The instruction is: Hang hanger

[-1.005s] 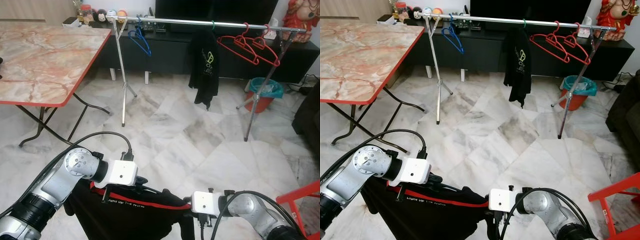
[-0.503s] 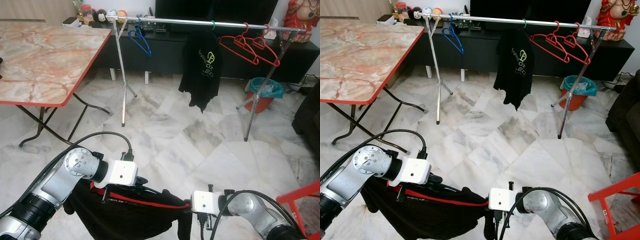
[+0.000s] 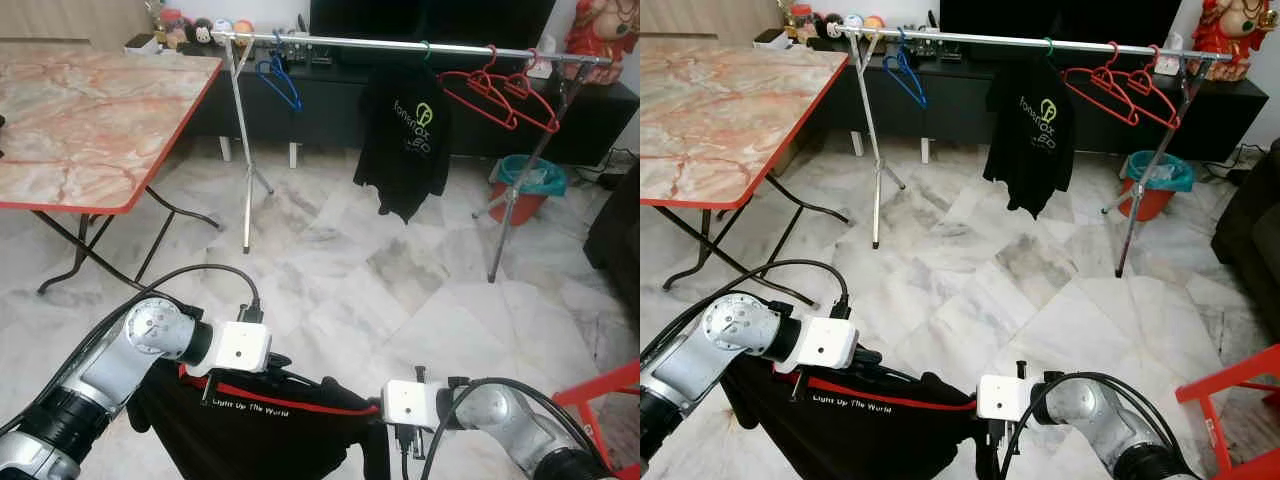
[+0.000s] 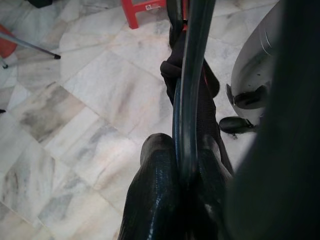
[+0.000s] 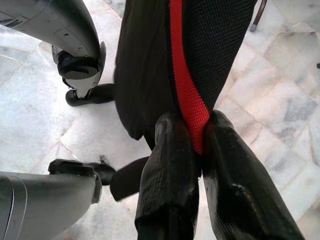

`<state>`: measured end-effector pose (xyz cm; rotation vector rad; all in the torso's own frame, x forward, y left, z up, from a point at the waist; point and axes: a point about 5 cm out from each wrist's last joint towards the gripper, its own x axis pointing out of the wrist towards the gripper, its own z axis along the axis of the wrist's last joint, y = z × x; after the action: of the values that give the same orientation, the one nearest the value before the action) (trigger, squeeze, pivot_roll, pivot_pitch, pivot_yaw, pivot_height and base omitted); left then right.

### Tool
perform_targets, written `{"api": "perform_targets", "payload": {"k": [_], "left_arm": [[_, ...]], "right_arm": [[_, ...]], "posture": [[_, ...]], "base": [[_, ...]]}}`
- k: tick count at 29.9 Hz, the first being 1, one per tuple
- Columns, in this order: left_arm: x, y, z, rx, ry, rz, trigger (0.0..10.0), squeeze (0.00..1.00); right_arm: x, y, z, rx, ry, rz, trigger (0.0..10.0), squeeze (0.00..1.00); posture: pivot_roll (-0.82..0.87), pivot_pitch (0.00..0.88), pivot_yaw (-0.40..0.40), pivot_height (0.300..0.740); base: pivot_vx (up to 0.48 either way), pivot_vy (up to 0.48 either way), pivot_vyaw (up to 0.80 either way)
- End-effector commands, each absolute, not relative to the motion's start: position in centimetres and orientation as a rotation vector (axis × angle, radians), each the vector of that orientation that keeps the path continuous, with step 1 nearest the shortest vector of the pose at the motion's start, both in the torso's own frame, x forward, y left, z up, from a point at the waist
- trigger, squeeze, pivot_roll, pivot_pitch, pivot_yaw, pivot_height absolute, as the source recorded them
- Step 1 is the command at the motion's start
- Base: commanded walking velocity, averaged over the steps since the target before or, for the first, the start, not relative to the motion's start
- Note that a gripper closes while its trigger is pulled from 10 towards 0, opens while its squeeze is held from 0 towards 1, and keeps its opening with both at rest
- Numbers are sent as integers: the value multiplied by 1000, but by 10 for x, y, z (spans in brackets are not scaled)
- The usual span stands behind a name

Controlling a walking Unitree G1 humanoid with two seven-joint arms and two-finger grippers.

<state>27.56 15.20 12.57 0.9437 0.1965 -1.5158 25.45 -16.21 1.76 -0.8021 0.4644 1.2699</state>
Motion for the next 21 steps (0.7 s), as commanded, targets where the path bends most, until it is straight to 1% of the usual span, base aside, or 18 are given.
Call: {"api": "perform_targets", "payload": {"k": [1, 4, 8, 11, 13, 14, 18, 19, 20, 21], "left_arm": [[280, 169, 130, 983, 224, -1453, 10000, 0], [279, 177, 128, 1005, 222, -1435, 10000, 0], [274, 191, 116, 1085, 297, -1456, 10000, 0], [274, 194, 111, 1155, 315, -1455, 10000, 0], [273, 194, 108, 1150, 318, -1456, 10000, 0], [274, 191, 108, 1117, 303, -1456, 10000, 0], [275, 184, 111, 1073, 266, -1458, 10000, 0], [276, 182, 113, 1060, 250, -1457, 10000, 0], [277, 180, 114, 1049, 234, -1455, 10000, 0], [278, 178, 117, 1040, 215, -1452, 10000, 0]], "right_arm": [[255, -169, 20, -840, 482, 1276, 0, 0], [254, -172, 19, -869, 499, 1284, 0, 0], [254, -174, 18, -887, 507, 1285, 0, 0], [255, -173, 18, -890, 503, 1283, 0, 0], [256, -172, 18, -884, 503, 1274, 0, 0], [257, -172, 19, -884, 501, 1273, 0, 0], [257, -171, 19, -875, 495, 1264, 0, 0], [257, -171, 19, -872, 494, 1262, 1686, 0], [257, -171, 19, -869, 493, 1260, 1686, 0], [258, -170, 18, -864, 495, 1252, 10000, 0]], "posture": [[41, 44, -34, 740], [45, 46, -35, 740], [46, 45, -34, 740], [47, 44, -34, 740], [44, 43, -35, 740], [45, 44, -37, 740], [43, 45, -36, 740], [44, 45, -37, 740], [44, 45, -37, 740], [44, 46, -36, 740]], "base": [[0, 0, 0], [0, 0, 0], [0, 0, 0], [0, 0, 0], [0, 0, 0], [0, 0, 0], [0, 0, 0], [0, 0, 0], [0, 0, 0], [0, 0, 0]]}}
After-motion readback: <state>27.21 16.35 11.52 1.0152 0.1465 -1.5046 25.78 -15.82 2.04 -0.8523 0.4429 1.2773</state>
